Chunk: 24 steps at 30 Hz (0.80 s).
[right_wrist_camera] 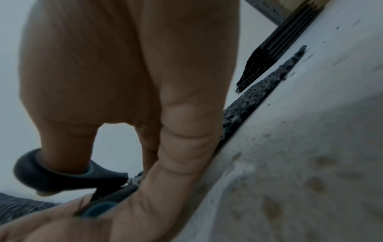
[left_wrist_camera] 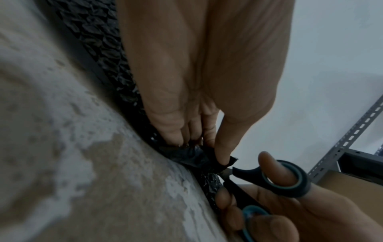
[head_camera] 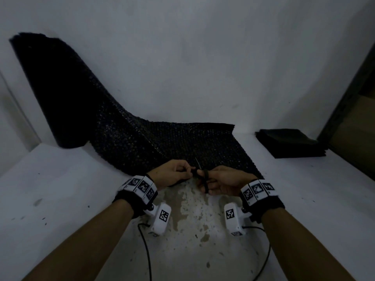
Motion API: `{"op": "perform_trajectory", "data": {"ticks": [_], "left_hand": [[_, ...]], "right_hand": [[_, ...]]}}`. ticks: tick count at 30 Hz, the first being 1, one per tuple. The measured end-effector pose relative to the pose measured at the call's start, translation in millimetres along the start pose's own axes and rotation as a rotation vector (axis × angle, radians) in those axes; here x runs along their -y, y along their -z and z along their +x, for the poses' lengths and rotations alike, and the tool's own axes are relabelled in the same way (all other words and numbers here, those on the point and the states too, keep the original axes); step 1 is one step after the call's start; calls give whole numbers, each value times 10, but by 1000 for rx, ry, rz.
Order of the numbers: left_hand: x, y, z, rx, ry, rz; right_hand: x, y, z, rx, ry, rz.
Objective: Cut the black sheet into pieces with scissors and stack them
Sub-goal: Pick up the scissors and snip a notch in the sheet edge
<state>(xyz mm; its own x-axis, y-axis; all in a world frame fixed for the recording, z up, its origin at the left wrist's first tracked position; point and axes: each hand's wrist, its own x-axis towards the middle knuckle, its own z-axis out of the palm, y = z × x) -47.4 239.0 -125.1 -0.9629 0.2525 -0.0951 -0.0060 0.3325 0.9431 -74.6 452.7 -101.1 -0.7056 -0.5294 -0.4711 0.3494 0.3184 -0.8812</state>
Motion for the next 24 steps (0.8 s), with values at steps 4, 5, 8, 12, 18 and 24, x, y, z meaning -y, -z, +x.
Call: {"op": "perform_trajectory", "data": {"ticks": [4, 5, 8, 12, 18, 24], "left_hand": [[-15, -13, -13, 3, -21, -24], [-16, -15, -13, 2, -22, -30], [-49, -5, -7, 10, -19, 32], [-152, 81, 32, 14, -23, 86], [-222, 237, 184, -128, 12, 775], [-198, 202, 246, 132, 242, 958]], "right_hand": [[-7, 3, 7, 23, 15, -9], [-17, 5, 2, 30, 22, 0], [-33, 14, -14, 30, 40, 4], [-55, 24, -8, 26, 24, 14], [-68, 23, -31, 30, 12, -10], [-85, 100, -58, 106, -20, -9]]}}
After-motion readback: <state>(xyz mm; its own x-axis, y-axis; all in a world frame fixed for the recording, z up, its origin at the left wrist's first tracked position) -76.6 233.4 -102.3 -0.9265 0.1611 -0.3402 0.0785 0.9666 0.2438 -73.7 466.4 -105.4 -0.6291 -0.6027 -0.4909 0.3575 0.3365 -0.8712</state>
